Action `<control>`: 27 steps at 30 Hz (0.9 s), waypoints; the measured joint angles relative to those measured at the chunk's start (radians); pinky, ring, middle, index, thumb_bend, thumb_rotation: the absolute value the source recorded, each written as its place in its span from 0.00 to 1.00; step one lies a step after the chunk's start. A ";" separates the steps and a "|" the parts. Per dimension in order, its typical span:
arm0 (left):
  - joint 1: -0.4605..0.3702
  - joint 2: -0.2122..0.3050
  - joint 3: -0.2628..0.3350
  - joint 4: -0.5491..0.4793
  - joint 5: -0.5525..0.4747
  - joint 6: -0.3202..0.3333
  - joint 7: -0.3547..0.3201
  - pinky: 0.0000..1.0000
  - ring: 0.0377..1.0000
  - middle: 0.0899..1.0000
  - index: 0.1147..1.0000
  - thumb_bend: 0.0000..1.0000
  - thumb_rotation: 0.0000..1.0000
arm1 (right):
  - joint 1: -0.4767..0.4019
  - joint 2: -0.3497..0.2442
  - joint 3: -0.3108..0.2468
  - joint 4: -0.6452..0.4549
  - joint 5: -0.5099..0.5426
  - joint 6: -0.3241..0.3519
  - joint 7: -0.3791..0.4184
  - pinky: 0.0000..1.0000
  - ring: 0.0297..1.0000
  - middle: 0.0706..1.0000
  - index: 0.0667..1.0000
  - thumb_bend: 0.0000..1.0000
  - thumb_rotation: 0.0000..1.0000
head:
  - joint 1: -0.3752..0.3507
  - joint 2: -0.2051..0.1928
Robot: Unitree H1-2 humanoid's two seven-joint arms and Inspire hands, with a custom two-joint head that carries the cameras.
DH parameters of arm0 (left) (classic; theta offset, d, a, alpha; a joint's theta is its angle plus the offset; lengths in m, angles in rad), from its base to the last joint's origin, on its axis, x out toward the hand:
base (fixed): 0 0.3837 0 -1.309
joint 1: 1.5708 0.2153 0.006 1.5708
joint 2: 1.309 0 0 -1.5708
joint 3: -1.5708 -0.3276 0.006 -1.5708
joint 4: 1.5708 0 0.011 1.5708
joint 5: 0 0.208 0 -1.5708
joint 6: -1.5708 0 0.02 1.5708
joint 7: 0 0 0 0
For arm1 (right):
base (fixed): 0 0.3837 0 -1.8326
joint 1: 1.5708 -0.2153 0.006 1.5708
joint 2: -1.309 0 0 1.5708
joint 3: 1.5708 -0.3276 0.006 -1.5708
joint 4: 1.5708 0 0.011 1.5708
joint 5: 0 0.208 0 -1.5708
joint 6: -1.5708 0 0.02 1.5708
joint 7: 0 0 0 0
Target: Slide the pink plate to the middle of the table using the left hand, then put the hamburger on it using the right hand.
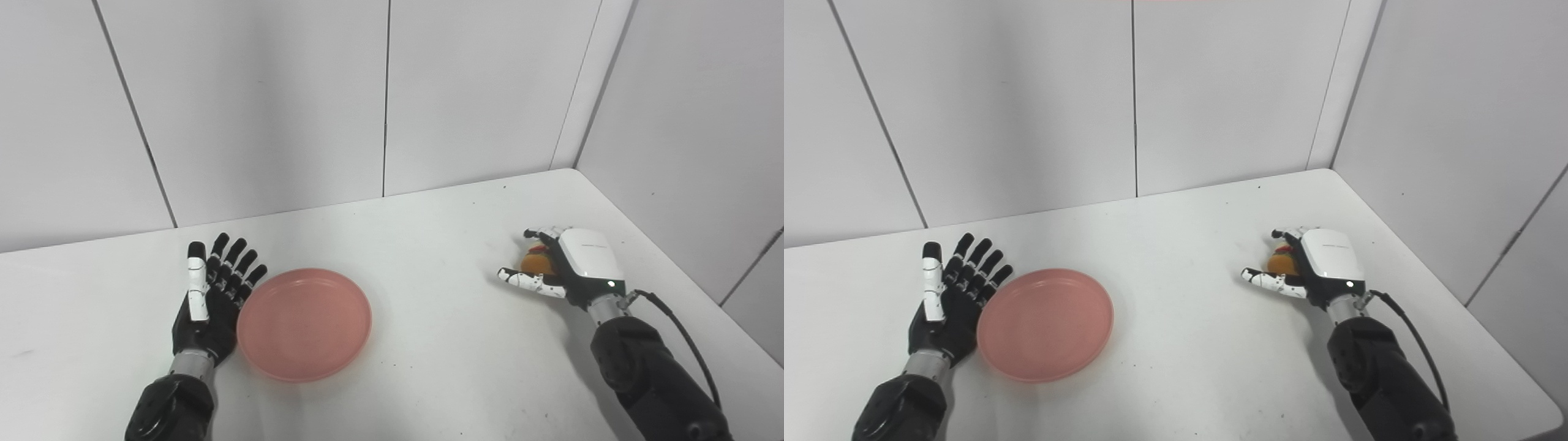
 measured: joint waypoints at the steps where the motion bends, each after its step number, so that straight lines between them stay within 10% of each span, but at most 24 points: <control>1: 0.000 0.000 0.000 0.000 0.000 0.000 0.000 0.88 0.95 0.96 1.00 0.89 0.84 | -0.004 0.000 0.007 0.006 -0.002 0.000 -0.006 0.98 0.87 0.78 0.73 0.75 1.00 | 0.000 0.000; 11: 0.000 0.000 0.000 0.001 0.000 0.000 0.000 0.88 0.95 0.96 1.00 0.89 0.84 | -0.013 -0.001 0.021 0.021 0.026 -0.015 -0.041 0.72 0.71 0.68 0.67 0.73 0.93 | 0.002 0.002; 12: 0.000 0.000 0.000 0.001 0.000 0.000 -0.001 0.88 0.95 0.97 1.00 0.90 0.84 | -0.013 0.000 0.017 0.029 0.041 -0.030 -0.055 0.46 0.48 0.50 0.53 0.65 0.73 | 0.002 0.002; 16: 0.000 0.001 -0.001 0.001 0.000 0.000 -0.002 0.88 0.95 0.97 1.00 0.89 0.84 | -0.013 0.013 0.002 0.079 0.087 -0.093 -0.135 0.23 0.24 0.27 0.34 0.55 0.41 | 0.006 0.003; 20: 0.000 0.000 -0.002 0.001 0.000 0.000 -0.002 0.87 0.94 0.97 1.00 0.88 0.86 | -0.015 0.015 0.007 0.085 0.094 -0.119 -0.166 0.19 0.20 0.25 0.43 0.51 0.18 | 0.009 0.005; 27: 0.000 0.000 -0.003 0.001 0.001 0.002 -0.001 0.88 0.94 0.96 1.00 0.88 0.85 | -0.015 0.020 0.014 0.072 0.094 -0.149 -0.179 0.16 0.18 0.23 0.45 0.50 0.14 | 0.015 0.006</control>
